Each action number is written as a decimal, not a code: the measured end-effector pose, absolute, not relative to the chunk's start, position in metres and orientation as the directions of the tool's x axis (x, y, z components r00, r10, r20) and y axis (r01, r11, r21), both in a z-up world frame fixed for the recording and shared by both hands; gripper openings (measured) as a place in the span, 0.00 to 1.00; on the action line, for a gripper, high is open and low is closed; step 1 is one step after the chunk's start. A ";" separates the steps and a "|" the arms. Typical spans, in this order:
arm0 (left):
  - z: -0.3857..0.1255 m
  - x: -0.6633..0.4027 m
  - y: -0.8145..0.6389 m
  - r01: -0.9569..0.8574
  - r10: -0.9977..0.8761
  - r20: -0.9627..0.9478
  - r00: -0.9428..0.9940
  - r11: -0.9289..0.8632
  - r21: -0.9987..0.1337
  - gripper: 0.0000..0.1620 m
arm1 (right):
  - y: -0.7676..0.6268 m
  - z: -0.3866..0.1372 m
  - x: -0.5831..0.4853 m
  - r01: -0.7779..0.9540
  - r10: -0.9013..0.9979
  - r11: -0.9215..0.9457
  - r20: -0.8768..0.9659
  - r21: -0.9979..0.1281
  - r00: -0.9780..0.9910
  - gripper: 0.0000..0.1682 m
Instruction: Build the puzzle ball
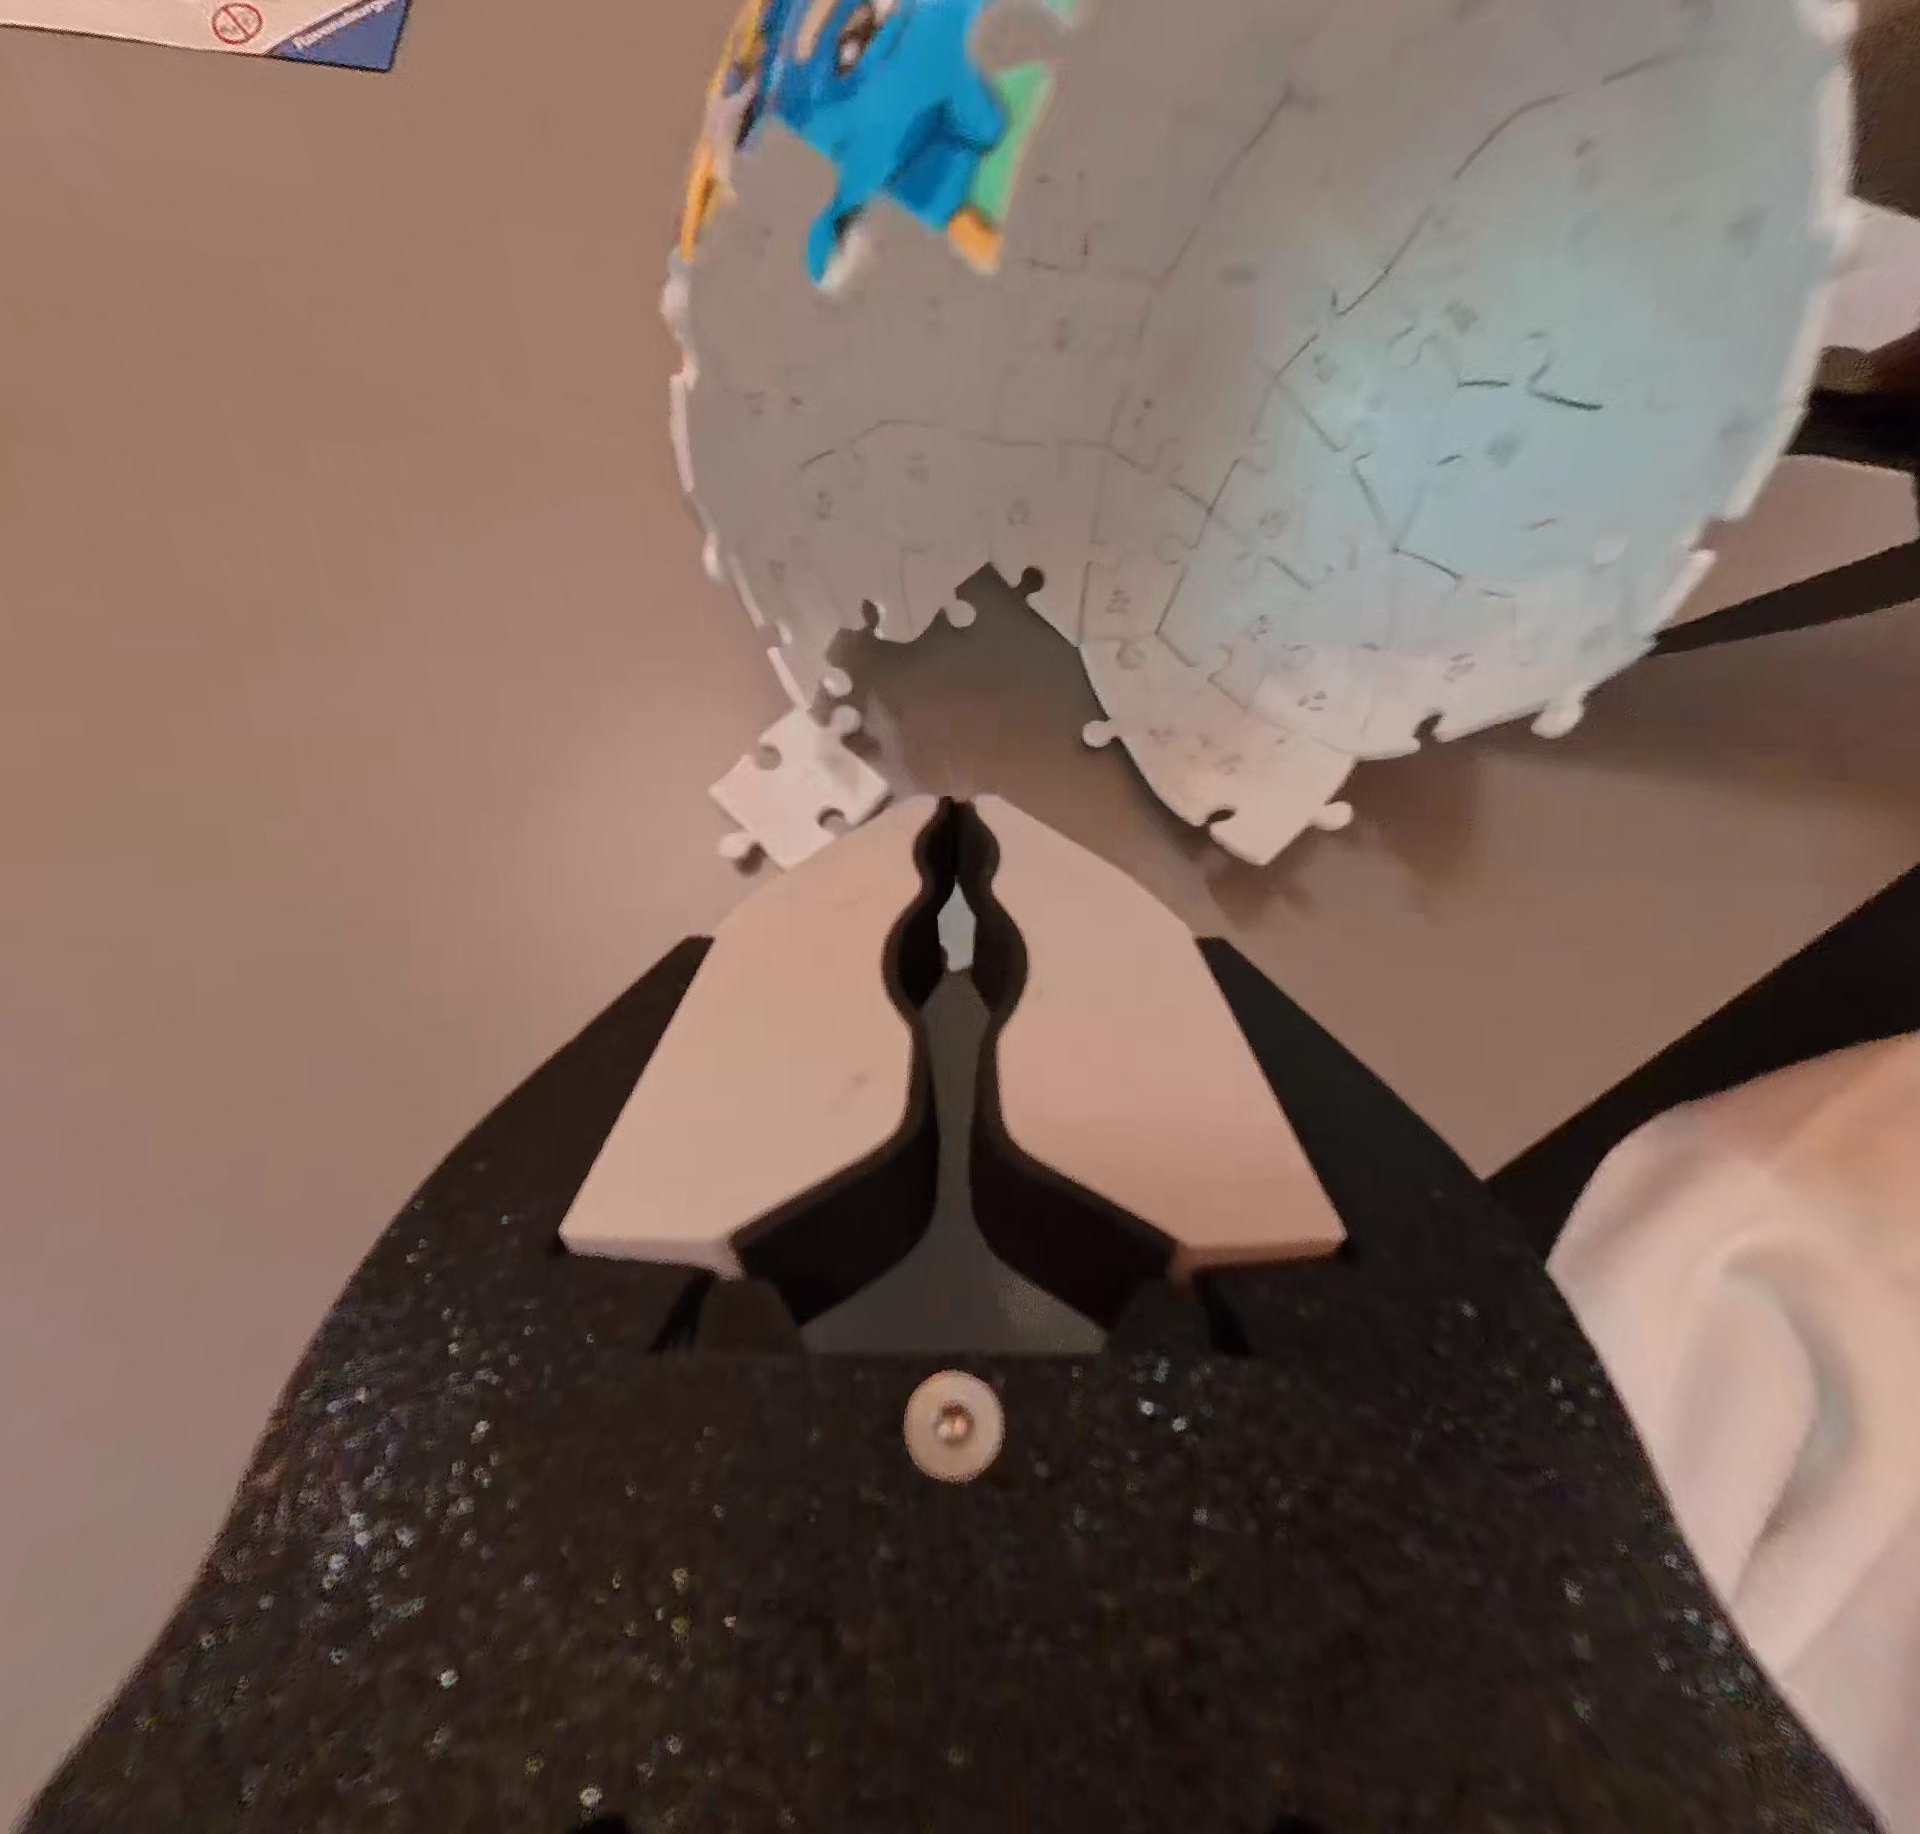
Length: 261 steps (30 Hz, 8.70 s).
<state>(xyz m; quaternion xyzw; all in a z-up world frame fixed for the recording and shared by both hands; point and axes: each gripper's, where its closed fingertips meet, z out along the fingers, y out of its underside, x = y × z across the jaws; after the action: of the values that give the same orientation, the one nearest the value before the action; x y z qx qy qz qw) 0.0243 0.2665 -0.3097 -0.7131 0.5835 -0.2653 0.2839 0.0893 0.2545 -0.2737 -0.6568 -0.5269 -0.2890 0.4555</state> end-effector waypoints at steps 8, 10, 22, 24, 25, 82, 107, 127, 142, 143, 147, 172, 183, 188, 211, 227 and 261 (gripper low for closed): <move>-0.320 0.014 0.300 -0.719 -0.957 -0.051 0.285 -0.178 -0.672 0.27 | 0.254 -0.273 0.088 0.961 0.427 -0.027 0.867 -0.274 0.259 0.78; -0.323 0.017 0.300 -0.711 -0.954 0.025 0.298 -0.240 -0.661 0.24 | 0.254 -0.273 0.088 0.962 0.427 -0.027 0.867 -0.272 0.257 0.78; -0.329 0.014 0.310 -0.720 -0.931 0.013 0.365 -0.291 -0.630 0.21 | 0.254 -0.273 0.090 0.959 0.427 -0.028 0.864 -0.282 0.266 0.78; -0.326 0.012 0.311 -0.711 -0.927 0.015 0.375 -0.299 -0.636 0.23 | 0.254 -0.273 0.090 0.959 0.427 -0.028 0.864 -0.283 0.267 0.78; -0.324 0.012 0.309 -0.709 -0.930 0.018 0.367 -0.292 -0.642 0.23 | 0.254 -0.273 0.090 0.959 0.427 -0.028 0.864 -0.282 0.266 0.78; -0.330 0.022 0.305 -0.751 -0.967 0.004 0.256 -0.201 -0.630 0.16 | 0.255 -0.274 0.090 0.961 0.426 -0.027 0.866 -0.276 0.261 0.78; -0.324 0.053 0.268 -0.692 -0.939 0.058 0.338 -0.290 -0.661 0.16 | 0.260 -0.276 0.095 0.945 0.425 -0.160 0.845 -0.283 0.325 0.78; -0.318 0.038 0.291 -0.528 -0.853 0.213 0.477 -0.472 -0.706 0.30 | 0.261 -0.276 0.095 0.944 0.422 -0.183 0.846 -0.273 0.326 0.77; -0.329 0.038 0.300 -0.601 -0.869 0.073 0.490 -0.397 -0.694 0.34 | 0.261 -0.276 0.095 0.950 0.419 -0.175 0.854 -0.259 0.310 0.77; -0.329 0.038 0.302 -0.614 -0.872 0.044 0.487 -0.378 -0.693 0.35 | 0.261 -0.276 0.095 0.950 0.418 -0.174 0.854 -0.259 0.309 0.77; -0.328 0.038 0.308 -0.649 -0.881 -0.021 0.473 -0.333 -0.684 0.42 | 0.261 -0.276 0.095 0.948 0.421 -0.173 0.851 -0.265 0.315 0.77; -0.326 0.019 0.313 -0.727 -0.915 -0.102 0.389 -0.238 -0.644 0.54 | 0.261 -0.276 0.097 0.949 0.418 -0.171 0.853 -0.265 0.313 0.77; -0.328 0.018 0.308 -0.720 -0.924 -0.058 0.378 -0.254 -0.646 0.53 | 0.261 -0.276 0.098 0.951 0.419 -0.170 0.854 -0.259 0.308 0.77; -0.327 0.023 0.313 -0.724 -0.920 -0.097 0.380 -0.230 -0.650 0.54 | 0.262 -0.276 0.098 0.951 0.418 -0.169 0.855 -0.257 0.306 0.77; -0.323 0.043 0.306 -0.702 -0.915 -0.107 0.389 -0.220 -0.677 0.54 | 0.262 -0.275 0.097 0.954 0.419 -0.165 0.858 -0.250 0.298 0.77; -0.325 0.046 0.307 -0.650 -0.875 -0.075 0.479 -0.296 -0.700 0.52 | 0.261 -0.276 0.097 0.953 0.418 -0.164 0.857 -0.254 0.300 0.76; -0.330 0.039 0.271 -0.719 -0.997 0.008 -0.081 0.053 -0.693 0.21 | 0.261 -0.276 0.099 0.954 0.416 -0.163 0.859 -0.251 0.297 0.76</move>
<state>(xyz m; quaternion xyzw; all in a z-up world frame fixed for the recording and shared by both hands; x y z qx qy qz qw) 0.0387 0.2713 -0.3299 -0.6297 0.6810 -0.2773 0.2505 0.0985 0.2610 -0.2758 -0.6903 -0.4963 -0.3242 0.4147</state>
